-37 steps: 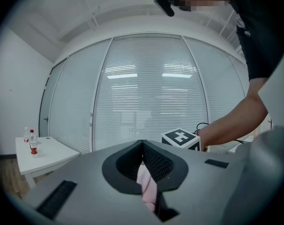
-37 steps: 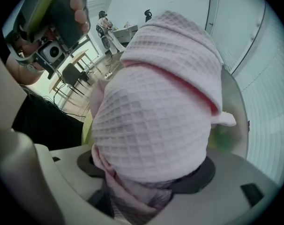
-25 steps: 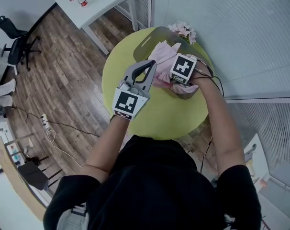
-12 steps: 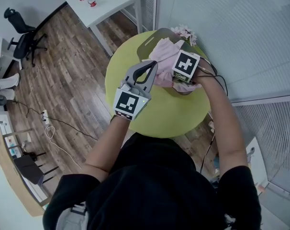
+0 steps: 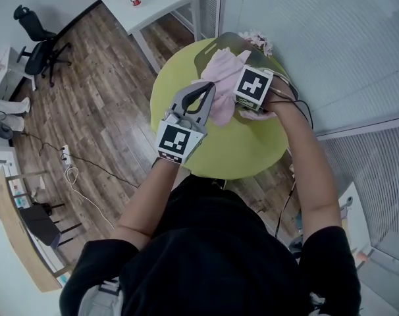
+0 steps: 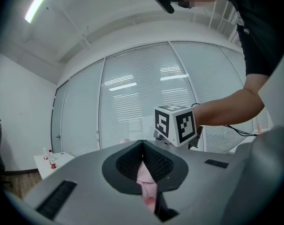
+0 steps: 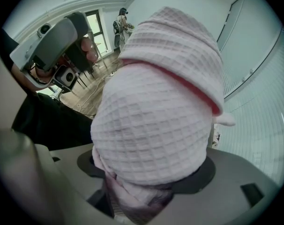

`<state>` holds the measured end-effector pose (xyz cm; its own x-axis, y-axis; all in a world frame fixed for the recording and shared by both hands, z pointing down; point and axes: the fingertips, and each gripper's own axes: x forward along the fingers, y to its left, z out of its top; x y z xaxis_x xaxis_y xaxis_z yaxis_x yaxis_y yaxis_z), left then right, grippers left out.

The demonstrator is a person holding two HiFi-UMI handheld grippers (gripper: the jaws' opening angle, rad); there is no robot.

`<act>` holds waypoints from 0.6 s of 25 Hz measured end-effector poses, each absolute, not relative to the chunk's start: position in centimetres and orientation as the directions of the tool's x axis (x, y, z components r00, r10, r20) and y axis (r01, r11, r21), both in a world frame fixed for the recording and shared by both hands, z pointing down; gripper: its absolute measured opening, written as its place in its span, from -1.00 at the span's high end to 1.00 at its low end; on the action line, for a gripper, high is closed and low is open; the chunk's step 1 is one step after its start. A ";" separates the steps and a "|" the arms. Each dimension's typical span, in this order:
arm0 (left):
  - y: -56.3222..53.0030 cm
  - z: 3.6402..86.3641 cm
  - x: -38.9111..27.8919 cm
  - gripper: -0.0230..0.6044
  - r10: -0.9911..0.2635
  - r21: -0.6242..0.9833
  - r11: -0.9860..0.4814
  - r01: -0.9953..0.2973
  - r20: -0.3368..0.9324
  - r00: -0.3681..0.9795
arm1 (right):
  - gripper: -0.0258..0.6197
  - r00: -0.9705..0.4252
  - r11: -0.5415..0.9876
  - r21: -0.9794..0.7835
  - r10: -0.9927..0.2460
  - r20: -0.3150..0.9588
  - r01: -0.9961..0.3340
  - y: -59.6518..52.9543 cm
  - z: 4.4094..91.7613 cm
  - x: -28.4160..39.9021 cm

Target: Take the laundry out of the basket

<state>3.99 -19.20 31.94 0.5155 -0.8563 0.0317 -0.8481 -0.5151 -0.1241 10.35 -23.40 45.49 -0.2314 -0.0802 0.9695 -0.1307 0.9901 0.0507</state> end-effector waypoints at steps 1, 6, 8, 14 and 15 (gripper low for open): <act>-19.0 31.8 3.9 0.92 -0.856 -0.128 -0.516 -0.847 0.030 0.516 | -0.32 -0.229 0.991 0.052 -0.080 0.970 -0.127 -23.1 45.5 10.3; -17.9 31.1 2.6 0.92 -0.848 -0.134 -0.526 -0.840 0.010 0.530 | -0.32 -0.220 0.988 0.066 -0.096 0.971 -0.138 -21.8 45.1 9.3; -17.2 30.9 1.9 0.92 -0.842 -0.135 -0.534 -0.835 -0.001 0.539 | -0.32 -0.213 0.986 0.072 -0.103 0.972 -0.148 -20.9 44.9 8.9; -16.4 29.2 -0.6 0.92 -0.800 -0.134 -0.591 -0.795 -0.033 0.600 | -0.32 -0.188 0.976 0.080 -0.119 0.975 -0.202 -19.7 42.8 6.4; -16.1 28.9 -1.2 0.92 -0.792 -0.134 -0.601 -0.788 -0.036 0.610 | -0.32 -0.190 0.974 0.074 -0.116 0.975 -0.212 -19.3 42.4 5.6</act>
